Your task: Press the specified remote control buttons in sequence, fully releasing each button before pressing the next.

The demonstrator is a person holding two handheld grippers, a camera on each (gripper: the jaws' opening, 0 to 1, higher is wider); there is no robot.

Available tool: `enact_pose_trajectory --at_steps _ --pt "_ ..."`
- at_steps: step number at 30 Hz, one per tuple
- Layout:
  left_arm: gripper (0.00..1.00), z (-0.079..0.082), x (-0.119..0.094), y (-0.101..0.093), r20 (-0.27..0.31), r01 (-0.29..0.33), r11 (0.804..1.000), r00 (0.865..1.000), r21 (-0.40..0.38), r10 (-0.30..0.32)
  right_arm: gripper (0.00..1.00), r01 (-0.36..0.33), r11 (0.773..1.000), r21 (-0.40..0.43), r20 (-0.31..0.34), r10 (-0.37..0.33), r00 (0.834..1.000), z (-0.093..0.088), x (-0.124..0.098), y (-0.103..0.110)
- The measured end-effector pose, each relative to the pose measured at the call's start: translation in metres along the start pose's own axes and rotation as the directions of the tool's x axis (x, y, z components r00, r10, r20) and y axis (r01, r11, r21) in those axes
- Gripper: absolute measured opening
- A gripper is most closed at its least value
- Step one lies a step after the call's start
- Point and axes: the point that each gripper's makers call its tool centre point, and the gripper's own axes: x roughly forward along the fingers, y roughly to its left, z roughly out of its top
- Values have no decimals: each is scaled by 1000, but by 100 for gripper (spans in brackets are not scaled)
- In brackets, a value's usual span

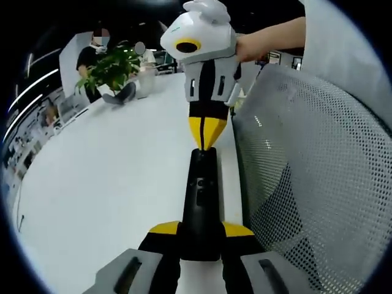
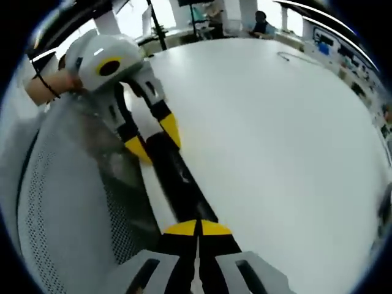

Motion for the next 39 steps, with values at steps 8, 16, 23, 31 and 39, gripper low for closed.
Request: enact_pose_trajectory --at_steps 8,16,23,31,39 --pt "23 0 0 0 -5 -1 1000 1000 -4 1 0 2 999 -44 -87 -6 996 -1 2 0" --pt "24 0 0 0 -13 -8 1000 1000 -2 8 0 -32 994 -108 -83 23 996 -3 1 1" --pt "24 0 0 0 -8 -7 1000 1000 -3 7 0 -40 989 -141 -86 28 996 -2 2 2" --pt "24 0 0 0 -5 -4 1000 1000 -11 4 0 -15 985 -172 -74 2 997 -3 1 3" --pt "24 1 1 0 -1 -4 1000 1000 -11 4 0 6 977 -211 -4 -7 1000 -4 0 2"
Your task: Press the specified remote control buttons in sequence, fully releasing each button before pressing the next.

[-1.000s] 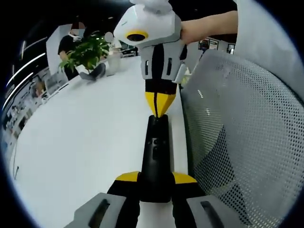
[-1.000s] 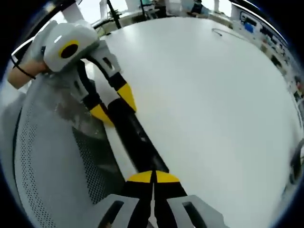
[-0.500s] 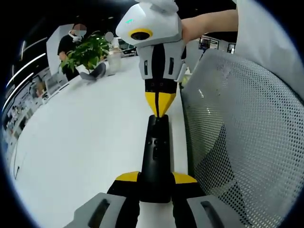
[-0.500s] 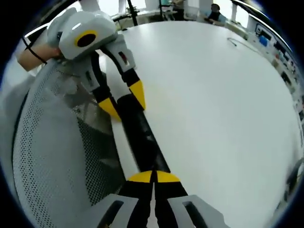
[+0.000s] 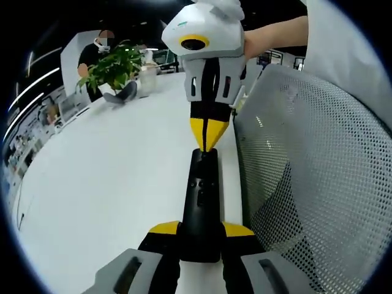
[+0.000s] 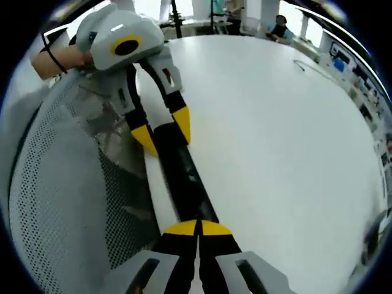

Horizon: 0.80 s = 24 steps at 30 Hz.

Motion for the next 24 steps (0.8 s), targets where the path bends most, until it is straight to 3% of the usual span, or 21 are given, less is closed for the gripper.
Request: enact_pose_trajectory --at_steps 5,15,17,24 --pt "24 0 0 0 4 2 1000 1000 -5 -2 0 -1 1000 15 30 1 1000 2 0 -1" --pt "24 0 0 0 7 5 1000 1000 -4 -5 0 7 999 -42 24 -6 1000 13 1 -3" --pt "24 0 0 0 7 5 1000 1000 -4 -5 0 -30 998 -50 7 30 1000 13 5 2" --pt "24 0 0 0 13 9 1000 1000 -4 -9 0 -33 986 -165 -67 22 998 12 7 1"
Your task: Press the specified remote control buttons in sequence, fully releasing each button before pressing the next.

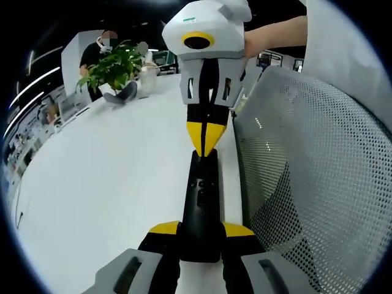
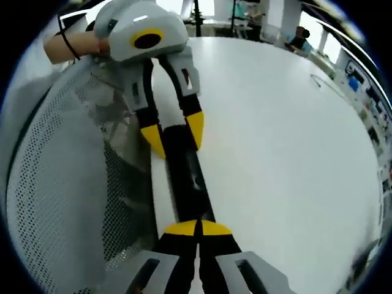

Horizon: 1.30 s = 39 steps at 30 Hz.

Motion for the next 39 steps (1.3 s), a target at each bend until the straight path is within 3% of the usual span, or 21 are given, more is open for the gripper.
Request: enact_pose_trajectory --at_steps 5,11,18,24,27,28,29,36,39 --pt "24 0 1 0 -14 -7 1000 1000 -6 7 0 13 999 -32 -16 -14 1000 0 1 1" --pt "24 1 1 -1 -35 -16 1000 999 2 16 0 67 983 -169 -23 -72 997 -1 1 3" --pt "24 1 2 -2 -59 -28 999 998 21 29 0 105 986 -128 -12 -108 994 -1 1 4" --pt "24 1 1 -1 -63 -32 999 997 14 33 0 187 973 -133 8 -187 982 -1 1 2" --pt "24 0 1 0 -50 -27 1000 998 -8 26 0 160 986 -39 49 -158 986 0 0 1" --pt "24 0 1 0 -44 -23 1000 999 -9 23 0 120 990 69 80 -126 989 1 -1 1" --pt "24 0 1 0 -44 -23 1000 999 -10 23 0 85 991 100 91 -94 991 0 -2 0" --pt "24 0 2 -1 -37 -18 1000 999 -21 17 0 44 999 12 86 -45 995 10 2 4" --pt "24 0 2 -1 -36 -15 1000 999 -24 15 0 37 999 -37 51 -35 998 10 3 4"
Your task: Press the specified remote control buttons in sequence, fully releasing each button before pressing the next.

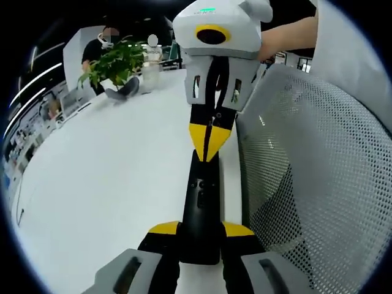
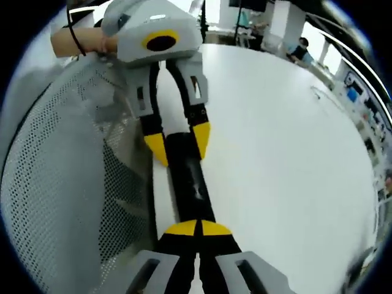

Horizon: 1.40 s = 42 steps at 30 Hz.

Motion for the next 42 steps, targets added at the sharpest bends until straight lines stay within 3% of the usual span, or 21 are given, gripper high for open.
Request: enact_pose_trajectory --at_steps 4,8,17,30,34,42 --pt "24 0 0 0 1 1 1000 1000 0 -1 0 -4 1000 -30 -5 4 1000 -1 0 0" --pt "24 0 0 0 3 1 1000 1000 0 -1 0 -5 994 -110 -56 -1 998 0 2 1" --pt "24 1 0 0 4 1 1000 1000 0 -1 0 2 995 -103 -76 -10 997 0 2 -1" --pt "24 1 1 0 -25 13 1000 1000 25 -12 0 -58 995 -86 -197 40 980 -1 4 -1" --pt "24 2 2 -1 -64 16 999 998 32 -14 0 -71 997 -28 -223 62 973 -1 4 -2" --pt "24 1 4 -1 -176 17 999 984 49 -8 0 -42 997 -63 -218 27 976 -3 3 0"
